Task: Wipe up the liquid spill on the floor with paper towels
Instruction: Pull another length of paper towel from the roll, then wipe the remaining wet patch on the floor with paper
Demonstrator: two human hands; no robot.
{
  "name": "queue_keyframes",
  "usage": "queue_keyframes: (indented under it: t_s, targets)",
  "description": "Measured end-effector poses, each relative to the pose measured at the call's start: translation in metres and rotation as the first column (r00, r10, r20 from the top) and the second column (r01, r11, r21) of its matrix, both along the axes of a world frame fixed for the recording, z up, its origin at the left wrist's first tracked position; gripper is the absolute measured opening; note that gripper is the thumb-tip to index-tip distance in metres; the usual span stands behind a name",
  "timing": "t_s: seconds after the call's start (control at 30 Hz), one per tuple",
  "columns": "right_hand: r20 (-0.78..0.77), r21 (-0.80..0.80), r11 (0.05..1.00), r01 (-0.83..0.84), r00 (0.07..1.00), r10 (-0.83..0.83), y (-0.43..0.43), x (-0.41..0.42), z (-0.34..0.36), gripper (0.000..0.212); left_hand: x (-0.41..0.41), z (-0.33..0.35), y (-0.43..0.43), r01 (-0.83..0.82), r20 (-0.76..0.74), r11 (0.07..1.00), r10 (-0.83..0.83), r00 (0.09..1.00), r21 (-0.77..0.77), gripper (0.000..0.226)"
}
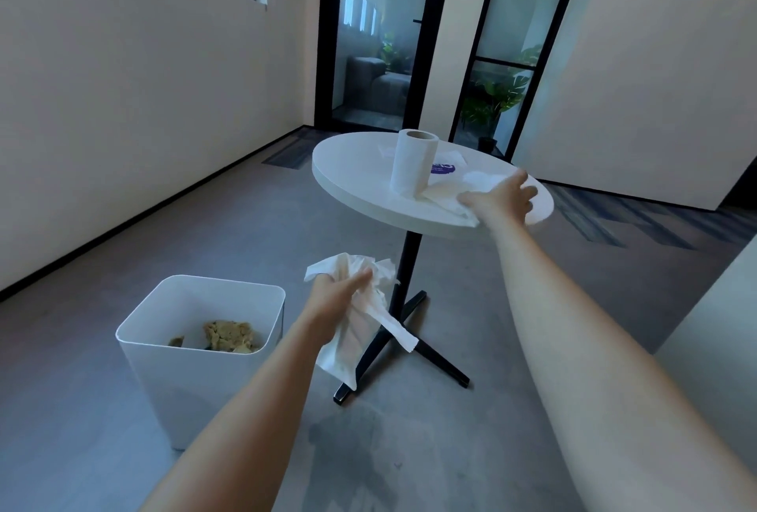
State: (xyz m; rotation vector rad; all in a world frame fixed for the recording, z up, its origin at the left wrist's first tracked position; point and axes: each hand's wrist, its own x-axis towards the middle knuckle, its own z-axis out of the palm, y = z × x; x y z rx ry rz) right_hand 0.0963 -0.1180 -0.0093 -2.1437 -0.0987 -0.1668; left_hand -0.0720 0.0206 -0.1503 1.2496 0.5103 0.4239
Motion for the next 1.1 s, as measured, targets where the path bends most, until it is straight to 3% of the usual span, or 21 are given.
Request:
queue_keyframes:
  t_s: [0.07,0.13,0.23,0.3,0.37,0.47,0.53,0.6,0.67,0.7,0.77,0.8,0.83,0.87,0.9,1.03,1.1]
  targets:
    - [0.232,-0.279,0.953,0.115,0.971,-0.049,-0.001,-0.002,-0.012,0.091,0.001,-0.004,-0.001,0.006,-0.006,1.0,-0.006,1.0,-0.003,0.018]
    - [0.402,-0.337,0.922,0.188,0.915,-0.04,-0.003,0.001,-0.021,0.075,0.002,-0.006,-0.002,0.019,-0.017,1.0,-0.019,1.0,-0.006,0.016]
    - [0.403,-0.464,0.885,0.035,0.898,0.176,-0.004,0.007,-0.027,0.044,0.003,-0.007,-0.005,0.043,-0.035,0.999,-0.043,0.998,-0.002,0.015]
    - [0.34,-0.546,0.837,-0.025,0.907,0.249,-0.004,0.008,-0.026,0.047,0.002,-0.008,-0.005,0.052,-0.045,0.999,-0.052,0.998,-0.007,0.02]
    - [0.413,-0.502,0.865,0.007,0.881,0.232,-0.003,0.002,-0.028,0.047,0.001,-0.01,-0.006,0.054,-0.075,0.998,-0.055,0.996,-0.011,0.026]
    - [0.743,-0.292,0.948,0.127,0.654,0.141,-0.002,-0.023,-0.037,0.034,-0.007,-0.013,-0.011,0.072,-0.102,0.997,-0.073,0.992,-0.019,0.029]
    - [0.847,-0.143,0.989,0.027,0.52,0.108,-0.002,-0.05,-0.052,0.023,-0.014,-0.016,-0.013,0.082,-0.131,0.997,-0.082,0.988,-0.009,0.037]
    - [0.857,-0.135,0.983,-0.123,0.483,0.178,-0.003,-0.075,-0.074,0.017,-0.021,-0.017,-0.015,0.094,-0.147,0.995,-0.089,0.985,0.025,0.035]
    - [0.784,-0.213,0.963,-0.165,0.559,0.269,-0.008,-0.1,-0.1,0.025,-0.033,-0.017,-0.02,0.124,-0.137,0.991,-0.117,0.984,0.044,0.025]
    - [0.689,-0.268,0.948,-0.171,0.654,0.312,-0.01,-0.11,-0.112,0.03,-0.039,-0.017,-0.021,0.146,-0.114,0.988,-0.14,0.984,0.048,0.019]
    - [0.279,-0.302,0.918,-0.257,0.897,0.343,-0.015,-0.129,-0.132,0.04,-0.055,-0.021,-0.025,0.195,-0.071,0.979,-0.191,0.979,0.06,0.018]
    - [-0.02,-0.214,0.915,-0.343,0.938,0.347,-0.019,-0.138,-0.14,0.041,-0.063,-0.027,-0.026,0.223,-0.064,0.974,-0.22,0.974,0.045,0.024]
    - [-0.299,-0.065,0.913,-0.403,0.881,0.367,-0.022,-0.148,-0.146,0.041,-0.071,-0.034,-0.026,0.245,-0.073,0.969,-0.242,0.967,0.024,0.029]
    - [-0.484,0.059,0.901,-0.431,0.777,0.403,-0.025,-0.155,-0.153,0.039,-0.078,-0.039,-0.027,0.252,-0.093,0.968,-0.252,0.963,-0.014,0.033]
    - [-0.571,0.149,0.89,-0.43,0.698,0.432,-0.029,-0.163,-0.165,0.037,-0.087,-0.046,-0.027,0.251,-0.131,0.966,-0.256,0.958,-0.055,0.034]
    - [-0.592,0.318,0.908,-0.272,0.691,0.414,-0.038,-0.194,-0.218,0.007,-0.119,-0.074,-0.029,0.296,-0.281,0.954,-0.298,0.912,-0.051,0.036]
    - [-0.607,0.334,0.925,-0.183,0.708,0.36,-0.042,-0.209,-0.242,0.01,-0.134,-0.089,-0.03,0.318,-0.31,0.948,-0.3,0.902,0.006,0.04]
